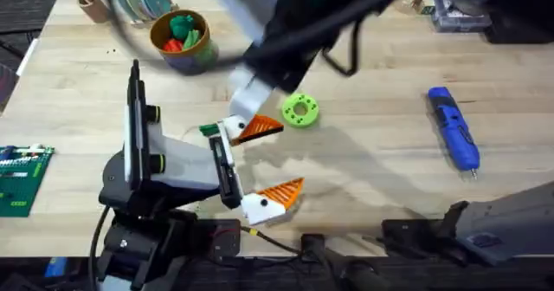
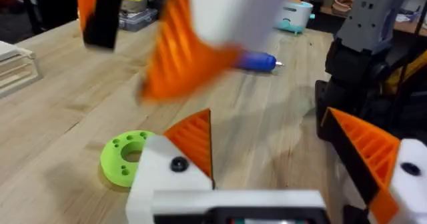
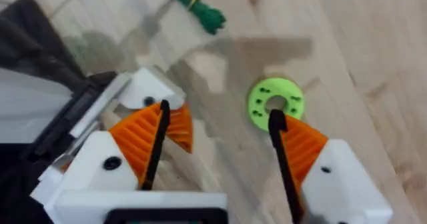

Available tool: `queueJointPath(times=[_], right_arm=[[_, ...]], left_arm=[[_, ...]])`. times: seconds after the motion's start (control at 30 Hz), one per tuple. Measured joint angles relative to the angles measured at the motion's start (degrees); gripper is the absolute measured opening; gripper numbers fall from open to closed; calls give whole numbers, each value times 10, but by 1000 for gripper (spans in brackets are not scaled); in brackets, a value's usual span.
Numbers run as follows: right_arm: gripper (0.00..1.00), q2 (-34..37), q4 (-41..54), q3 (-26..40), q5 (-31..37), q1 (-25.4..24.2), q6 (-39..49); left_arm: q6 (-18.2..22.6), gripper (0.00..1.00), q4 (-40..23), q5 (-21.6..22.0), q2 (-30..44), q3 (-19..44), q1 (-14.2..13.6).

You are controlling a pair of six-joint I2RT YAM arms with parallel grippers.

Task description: Pick up the gripper from the table and insert it into the empty holder that is missing its gripper. Then pick up a screw, insert it into the mounting hole, and use the screwdriver to tighten it. Finally, clean up the table by picking up the vegetable and placing it into the bucket.

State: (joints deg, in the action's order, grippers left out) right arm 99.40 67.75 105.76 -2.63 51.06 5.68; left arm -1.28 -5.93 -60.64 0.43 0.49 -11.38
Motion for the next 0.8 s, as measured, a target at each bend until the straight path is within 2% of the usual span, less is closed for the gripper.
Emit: queueJointPath(times=[0.33, 0.57, 0.6, 0.63, 0.8], right_arm=[[939, -74, 41, 3, 9, -148, -42], [941, -133, 92, 4, 12, -269, -66], [941, -142, 104, 4, 13, -288, -67], [940, -148, 113, 5, 13, -302, -68], [940, -179, 158, 6, 13, -383, -70]], left_arm=[[0, 993, 0, 0, 0, 0, 0], [0, 988, 0, 0, 0, 0, 0], [2, 949, 0, 0, 0, 0, 0], [1, 865, 0, 0, 0, 0, 0], [2, 116, 0, 0, 0, 0, 0]])
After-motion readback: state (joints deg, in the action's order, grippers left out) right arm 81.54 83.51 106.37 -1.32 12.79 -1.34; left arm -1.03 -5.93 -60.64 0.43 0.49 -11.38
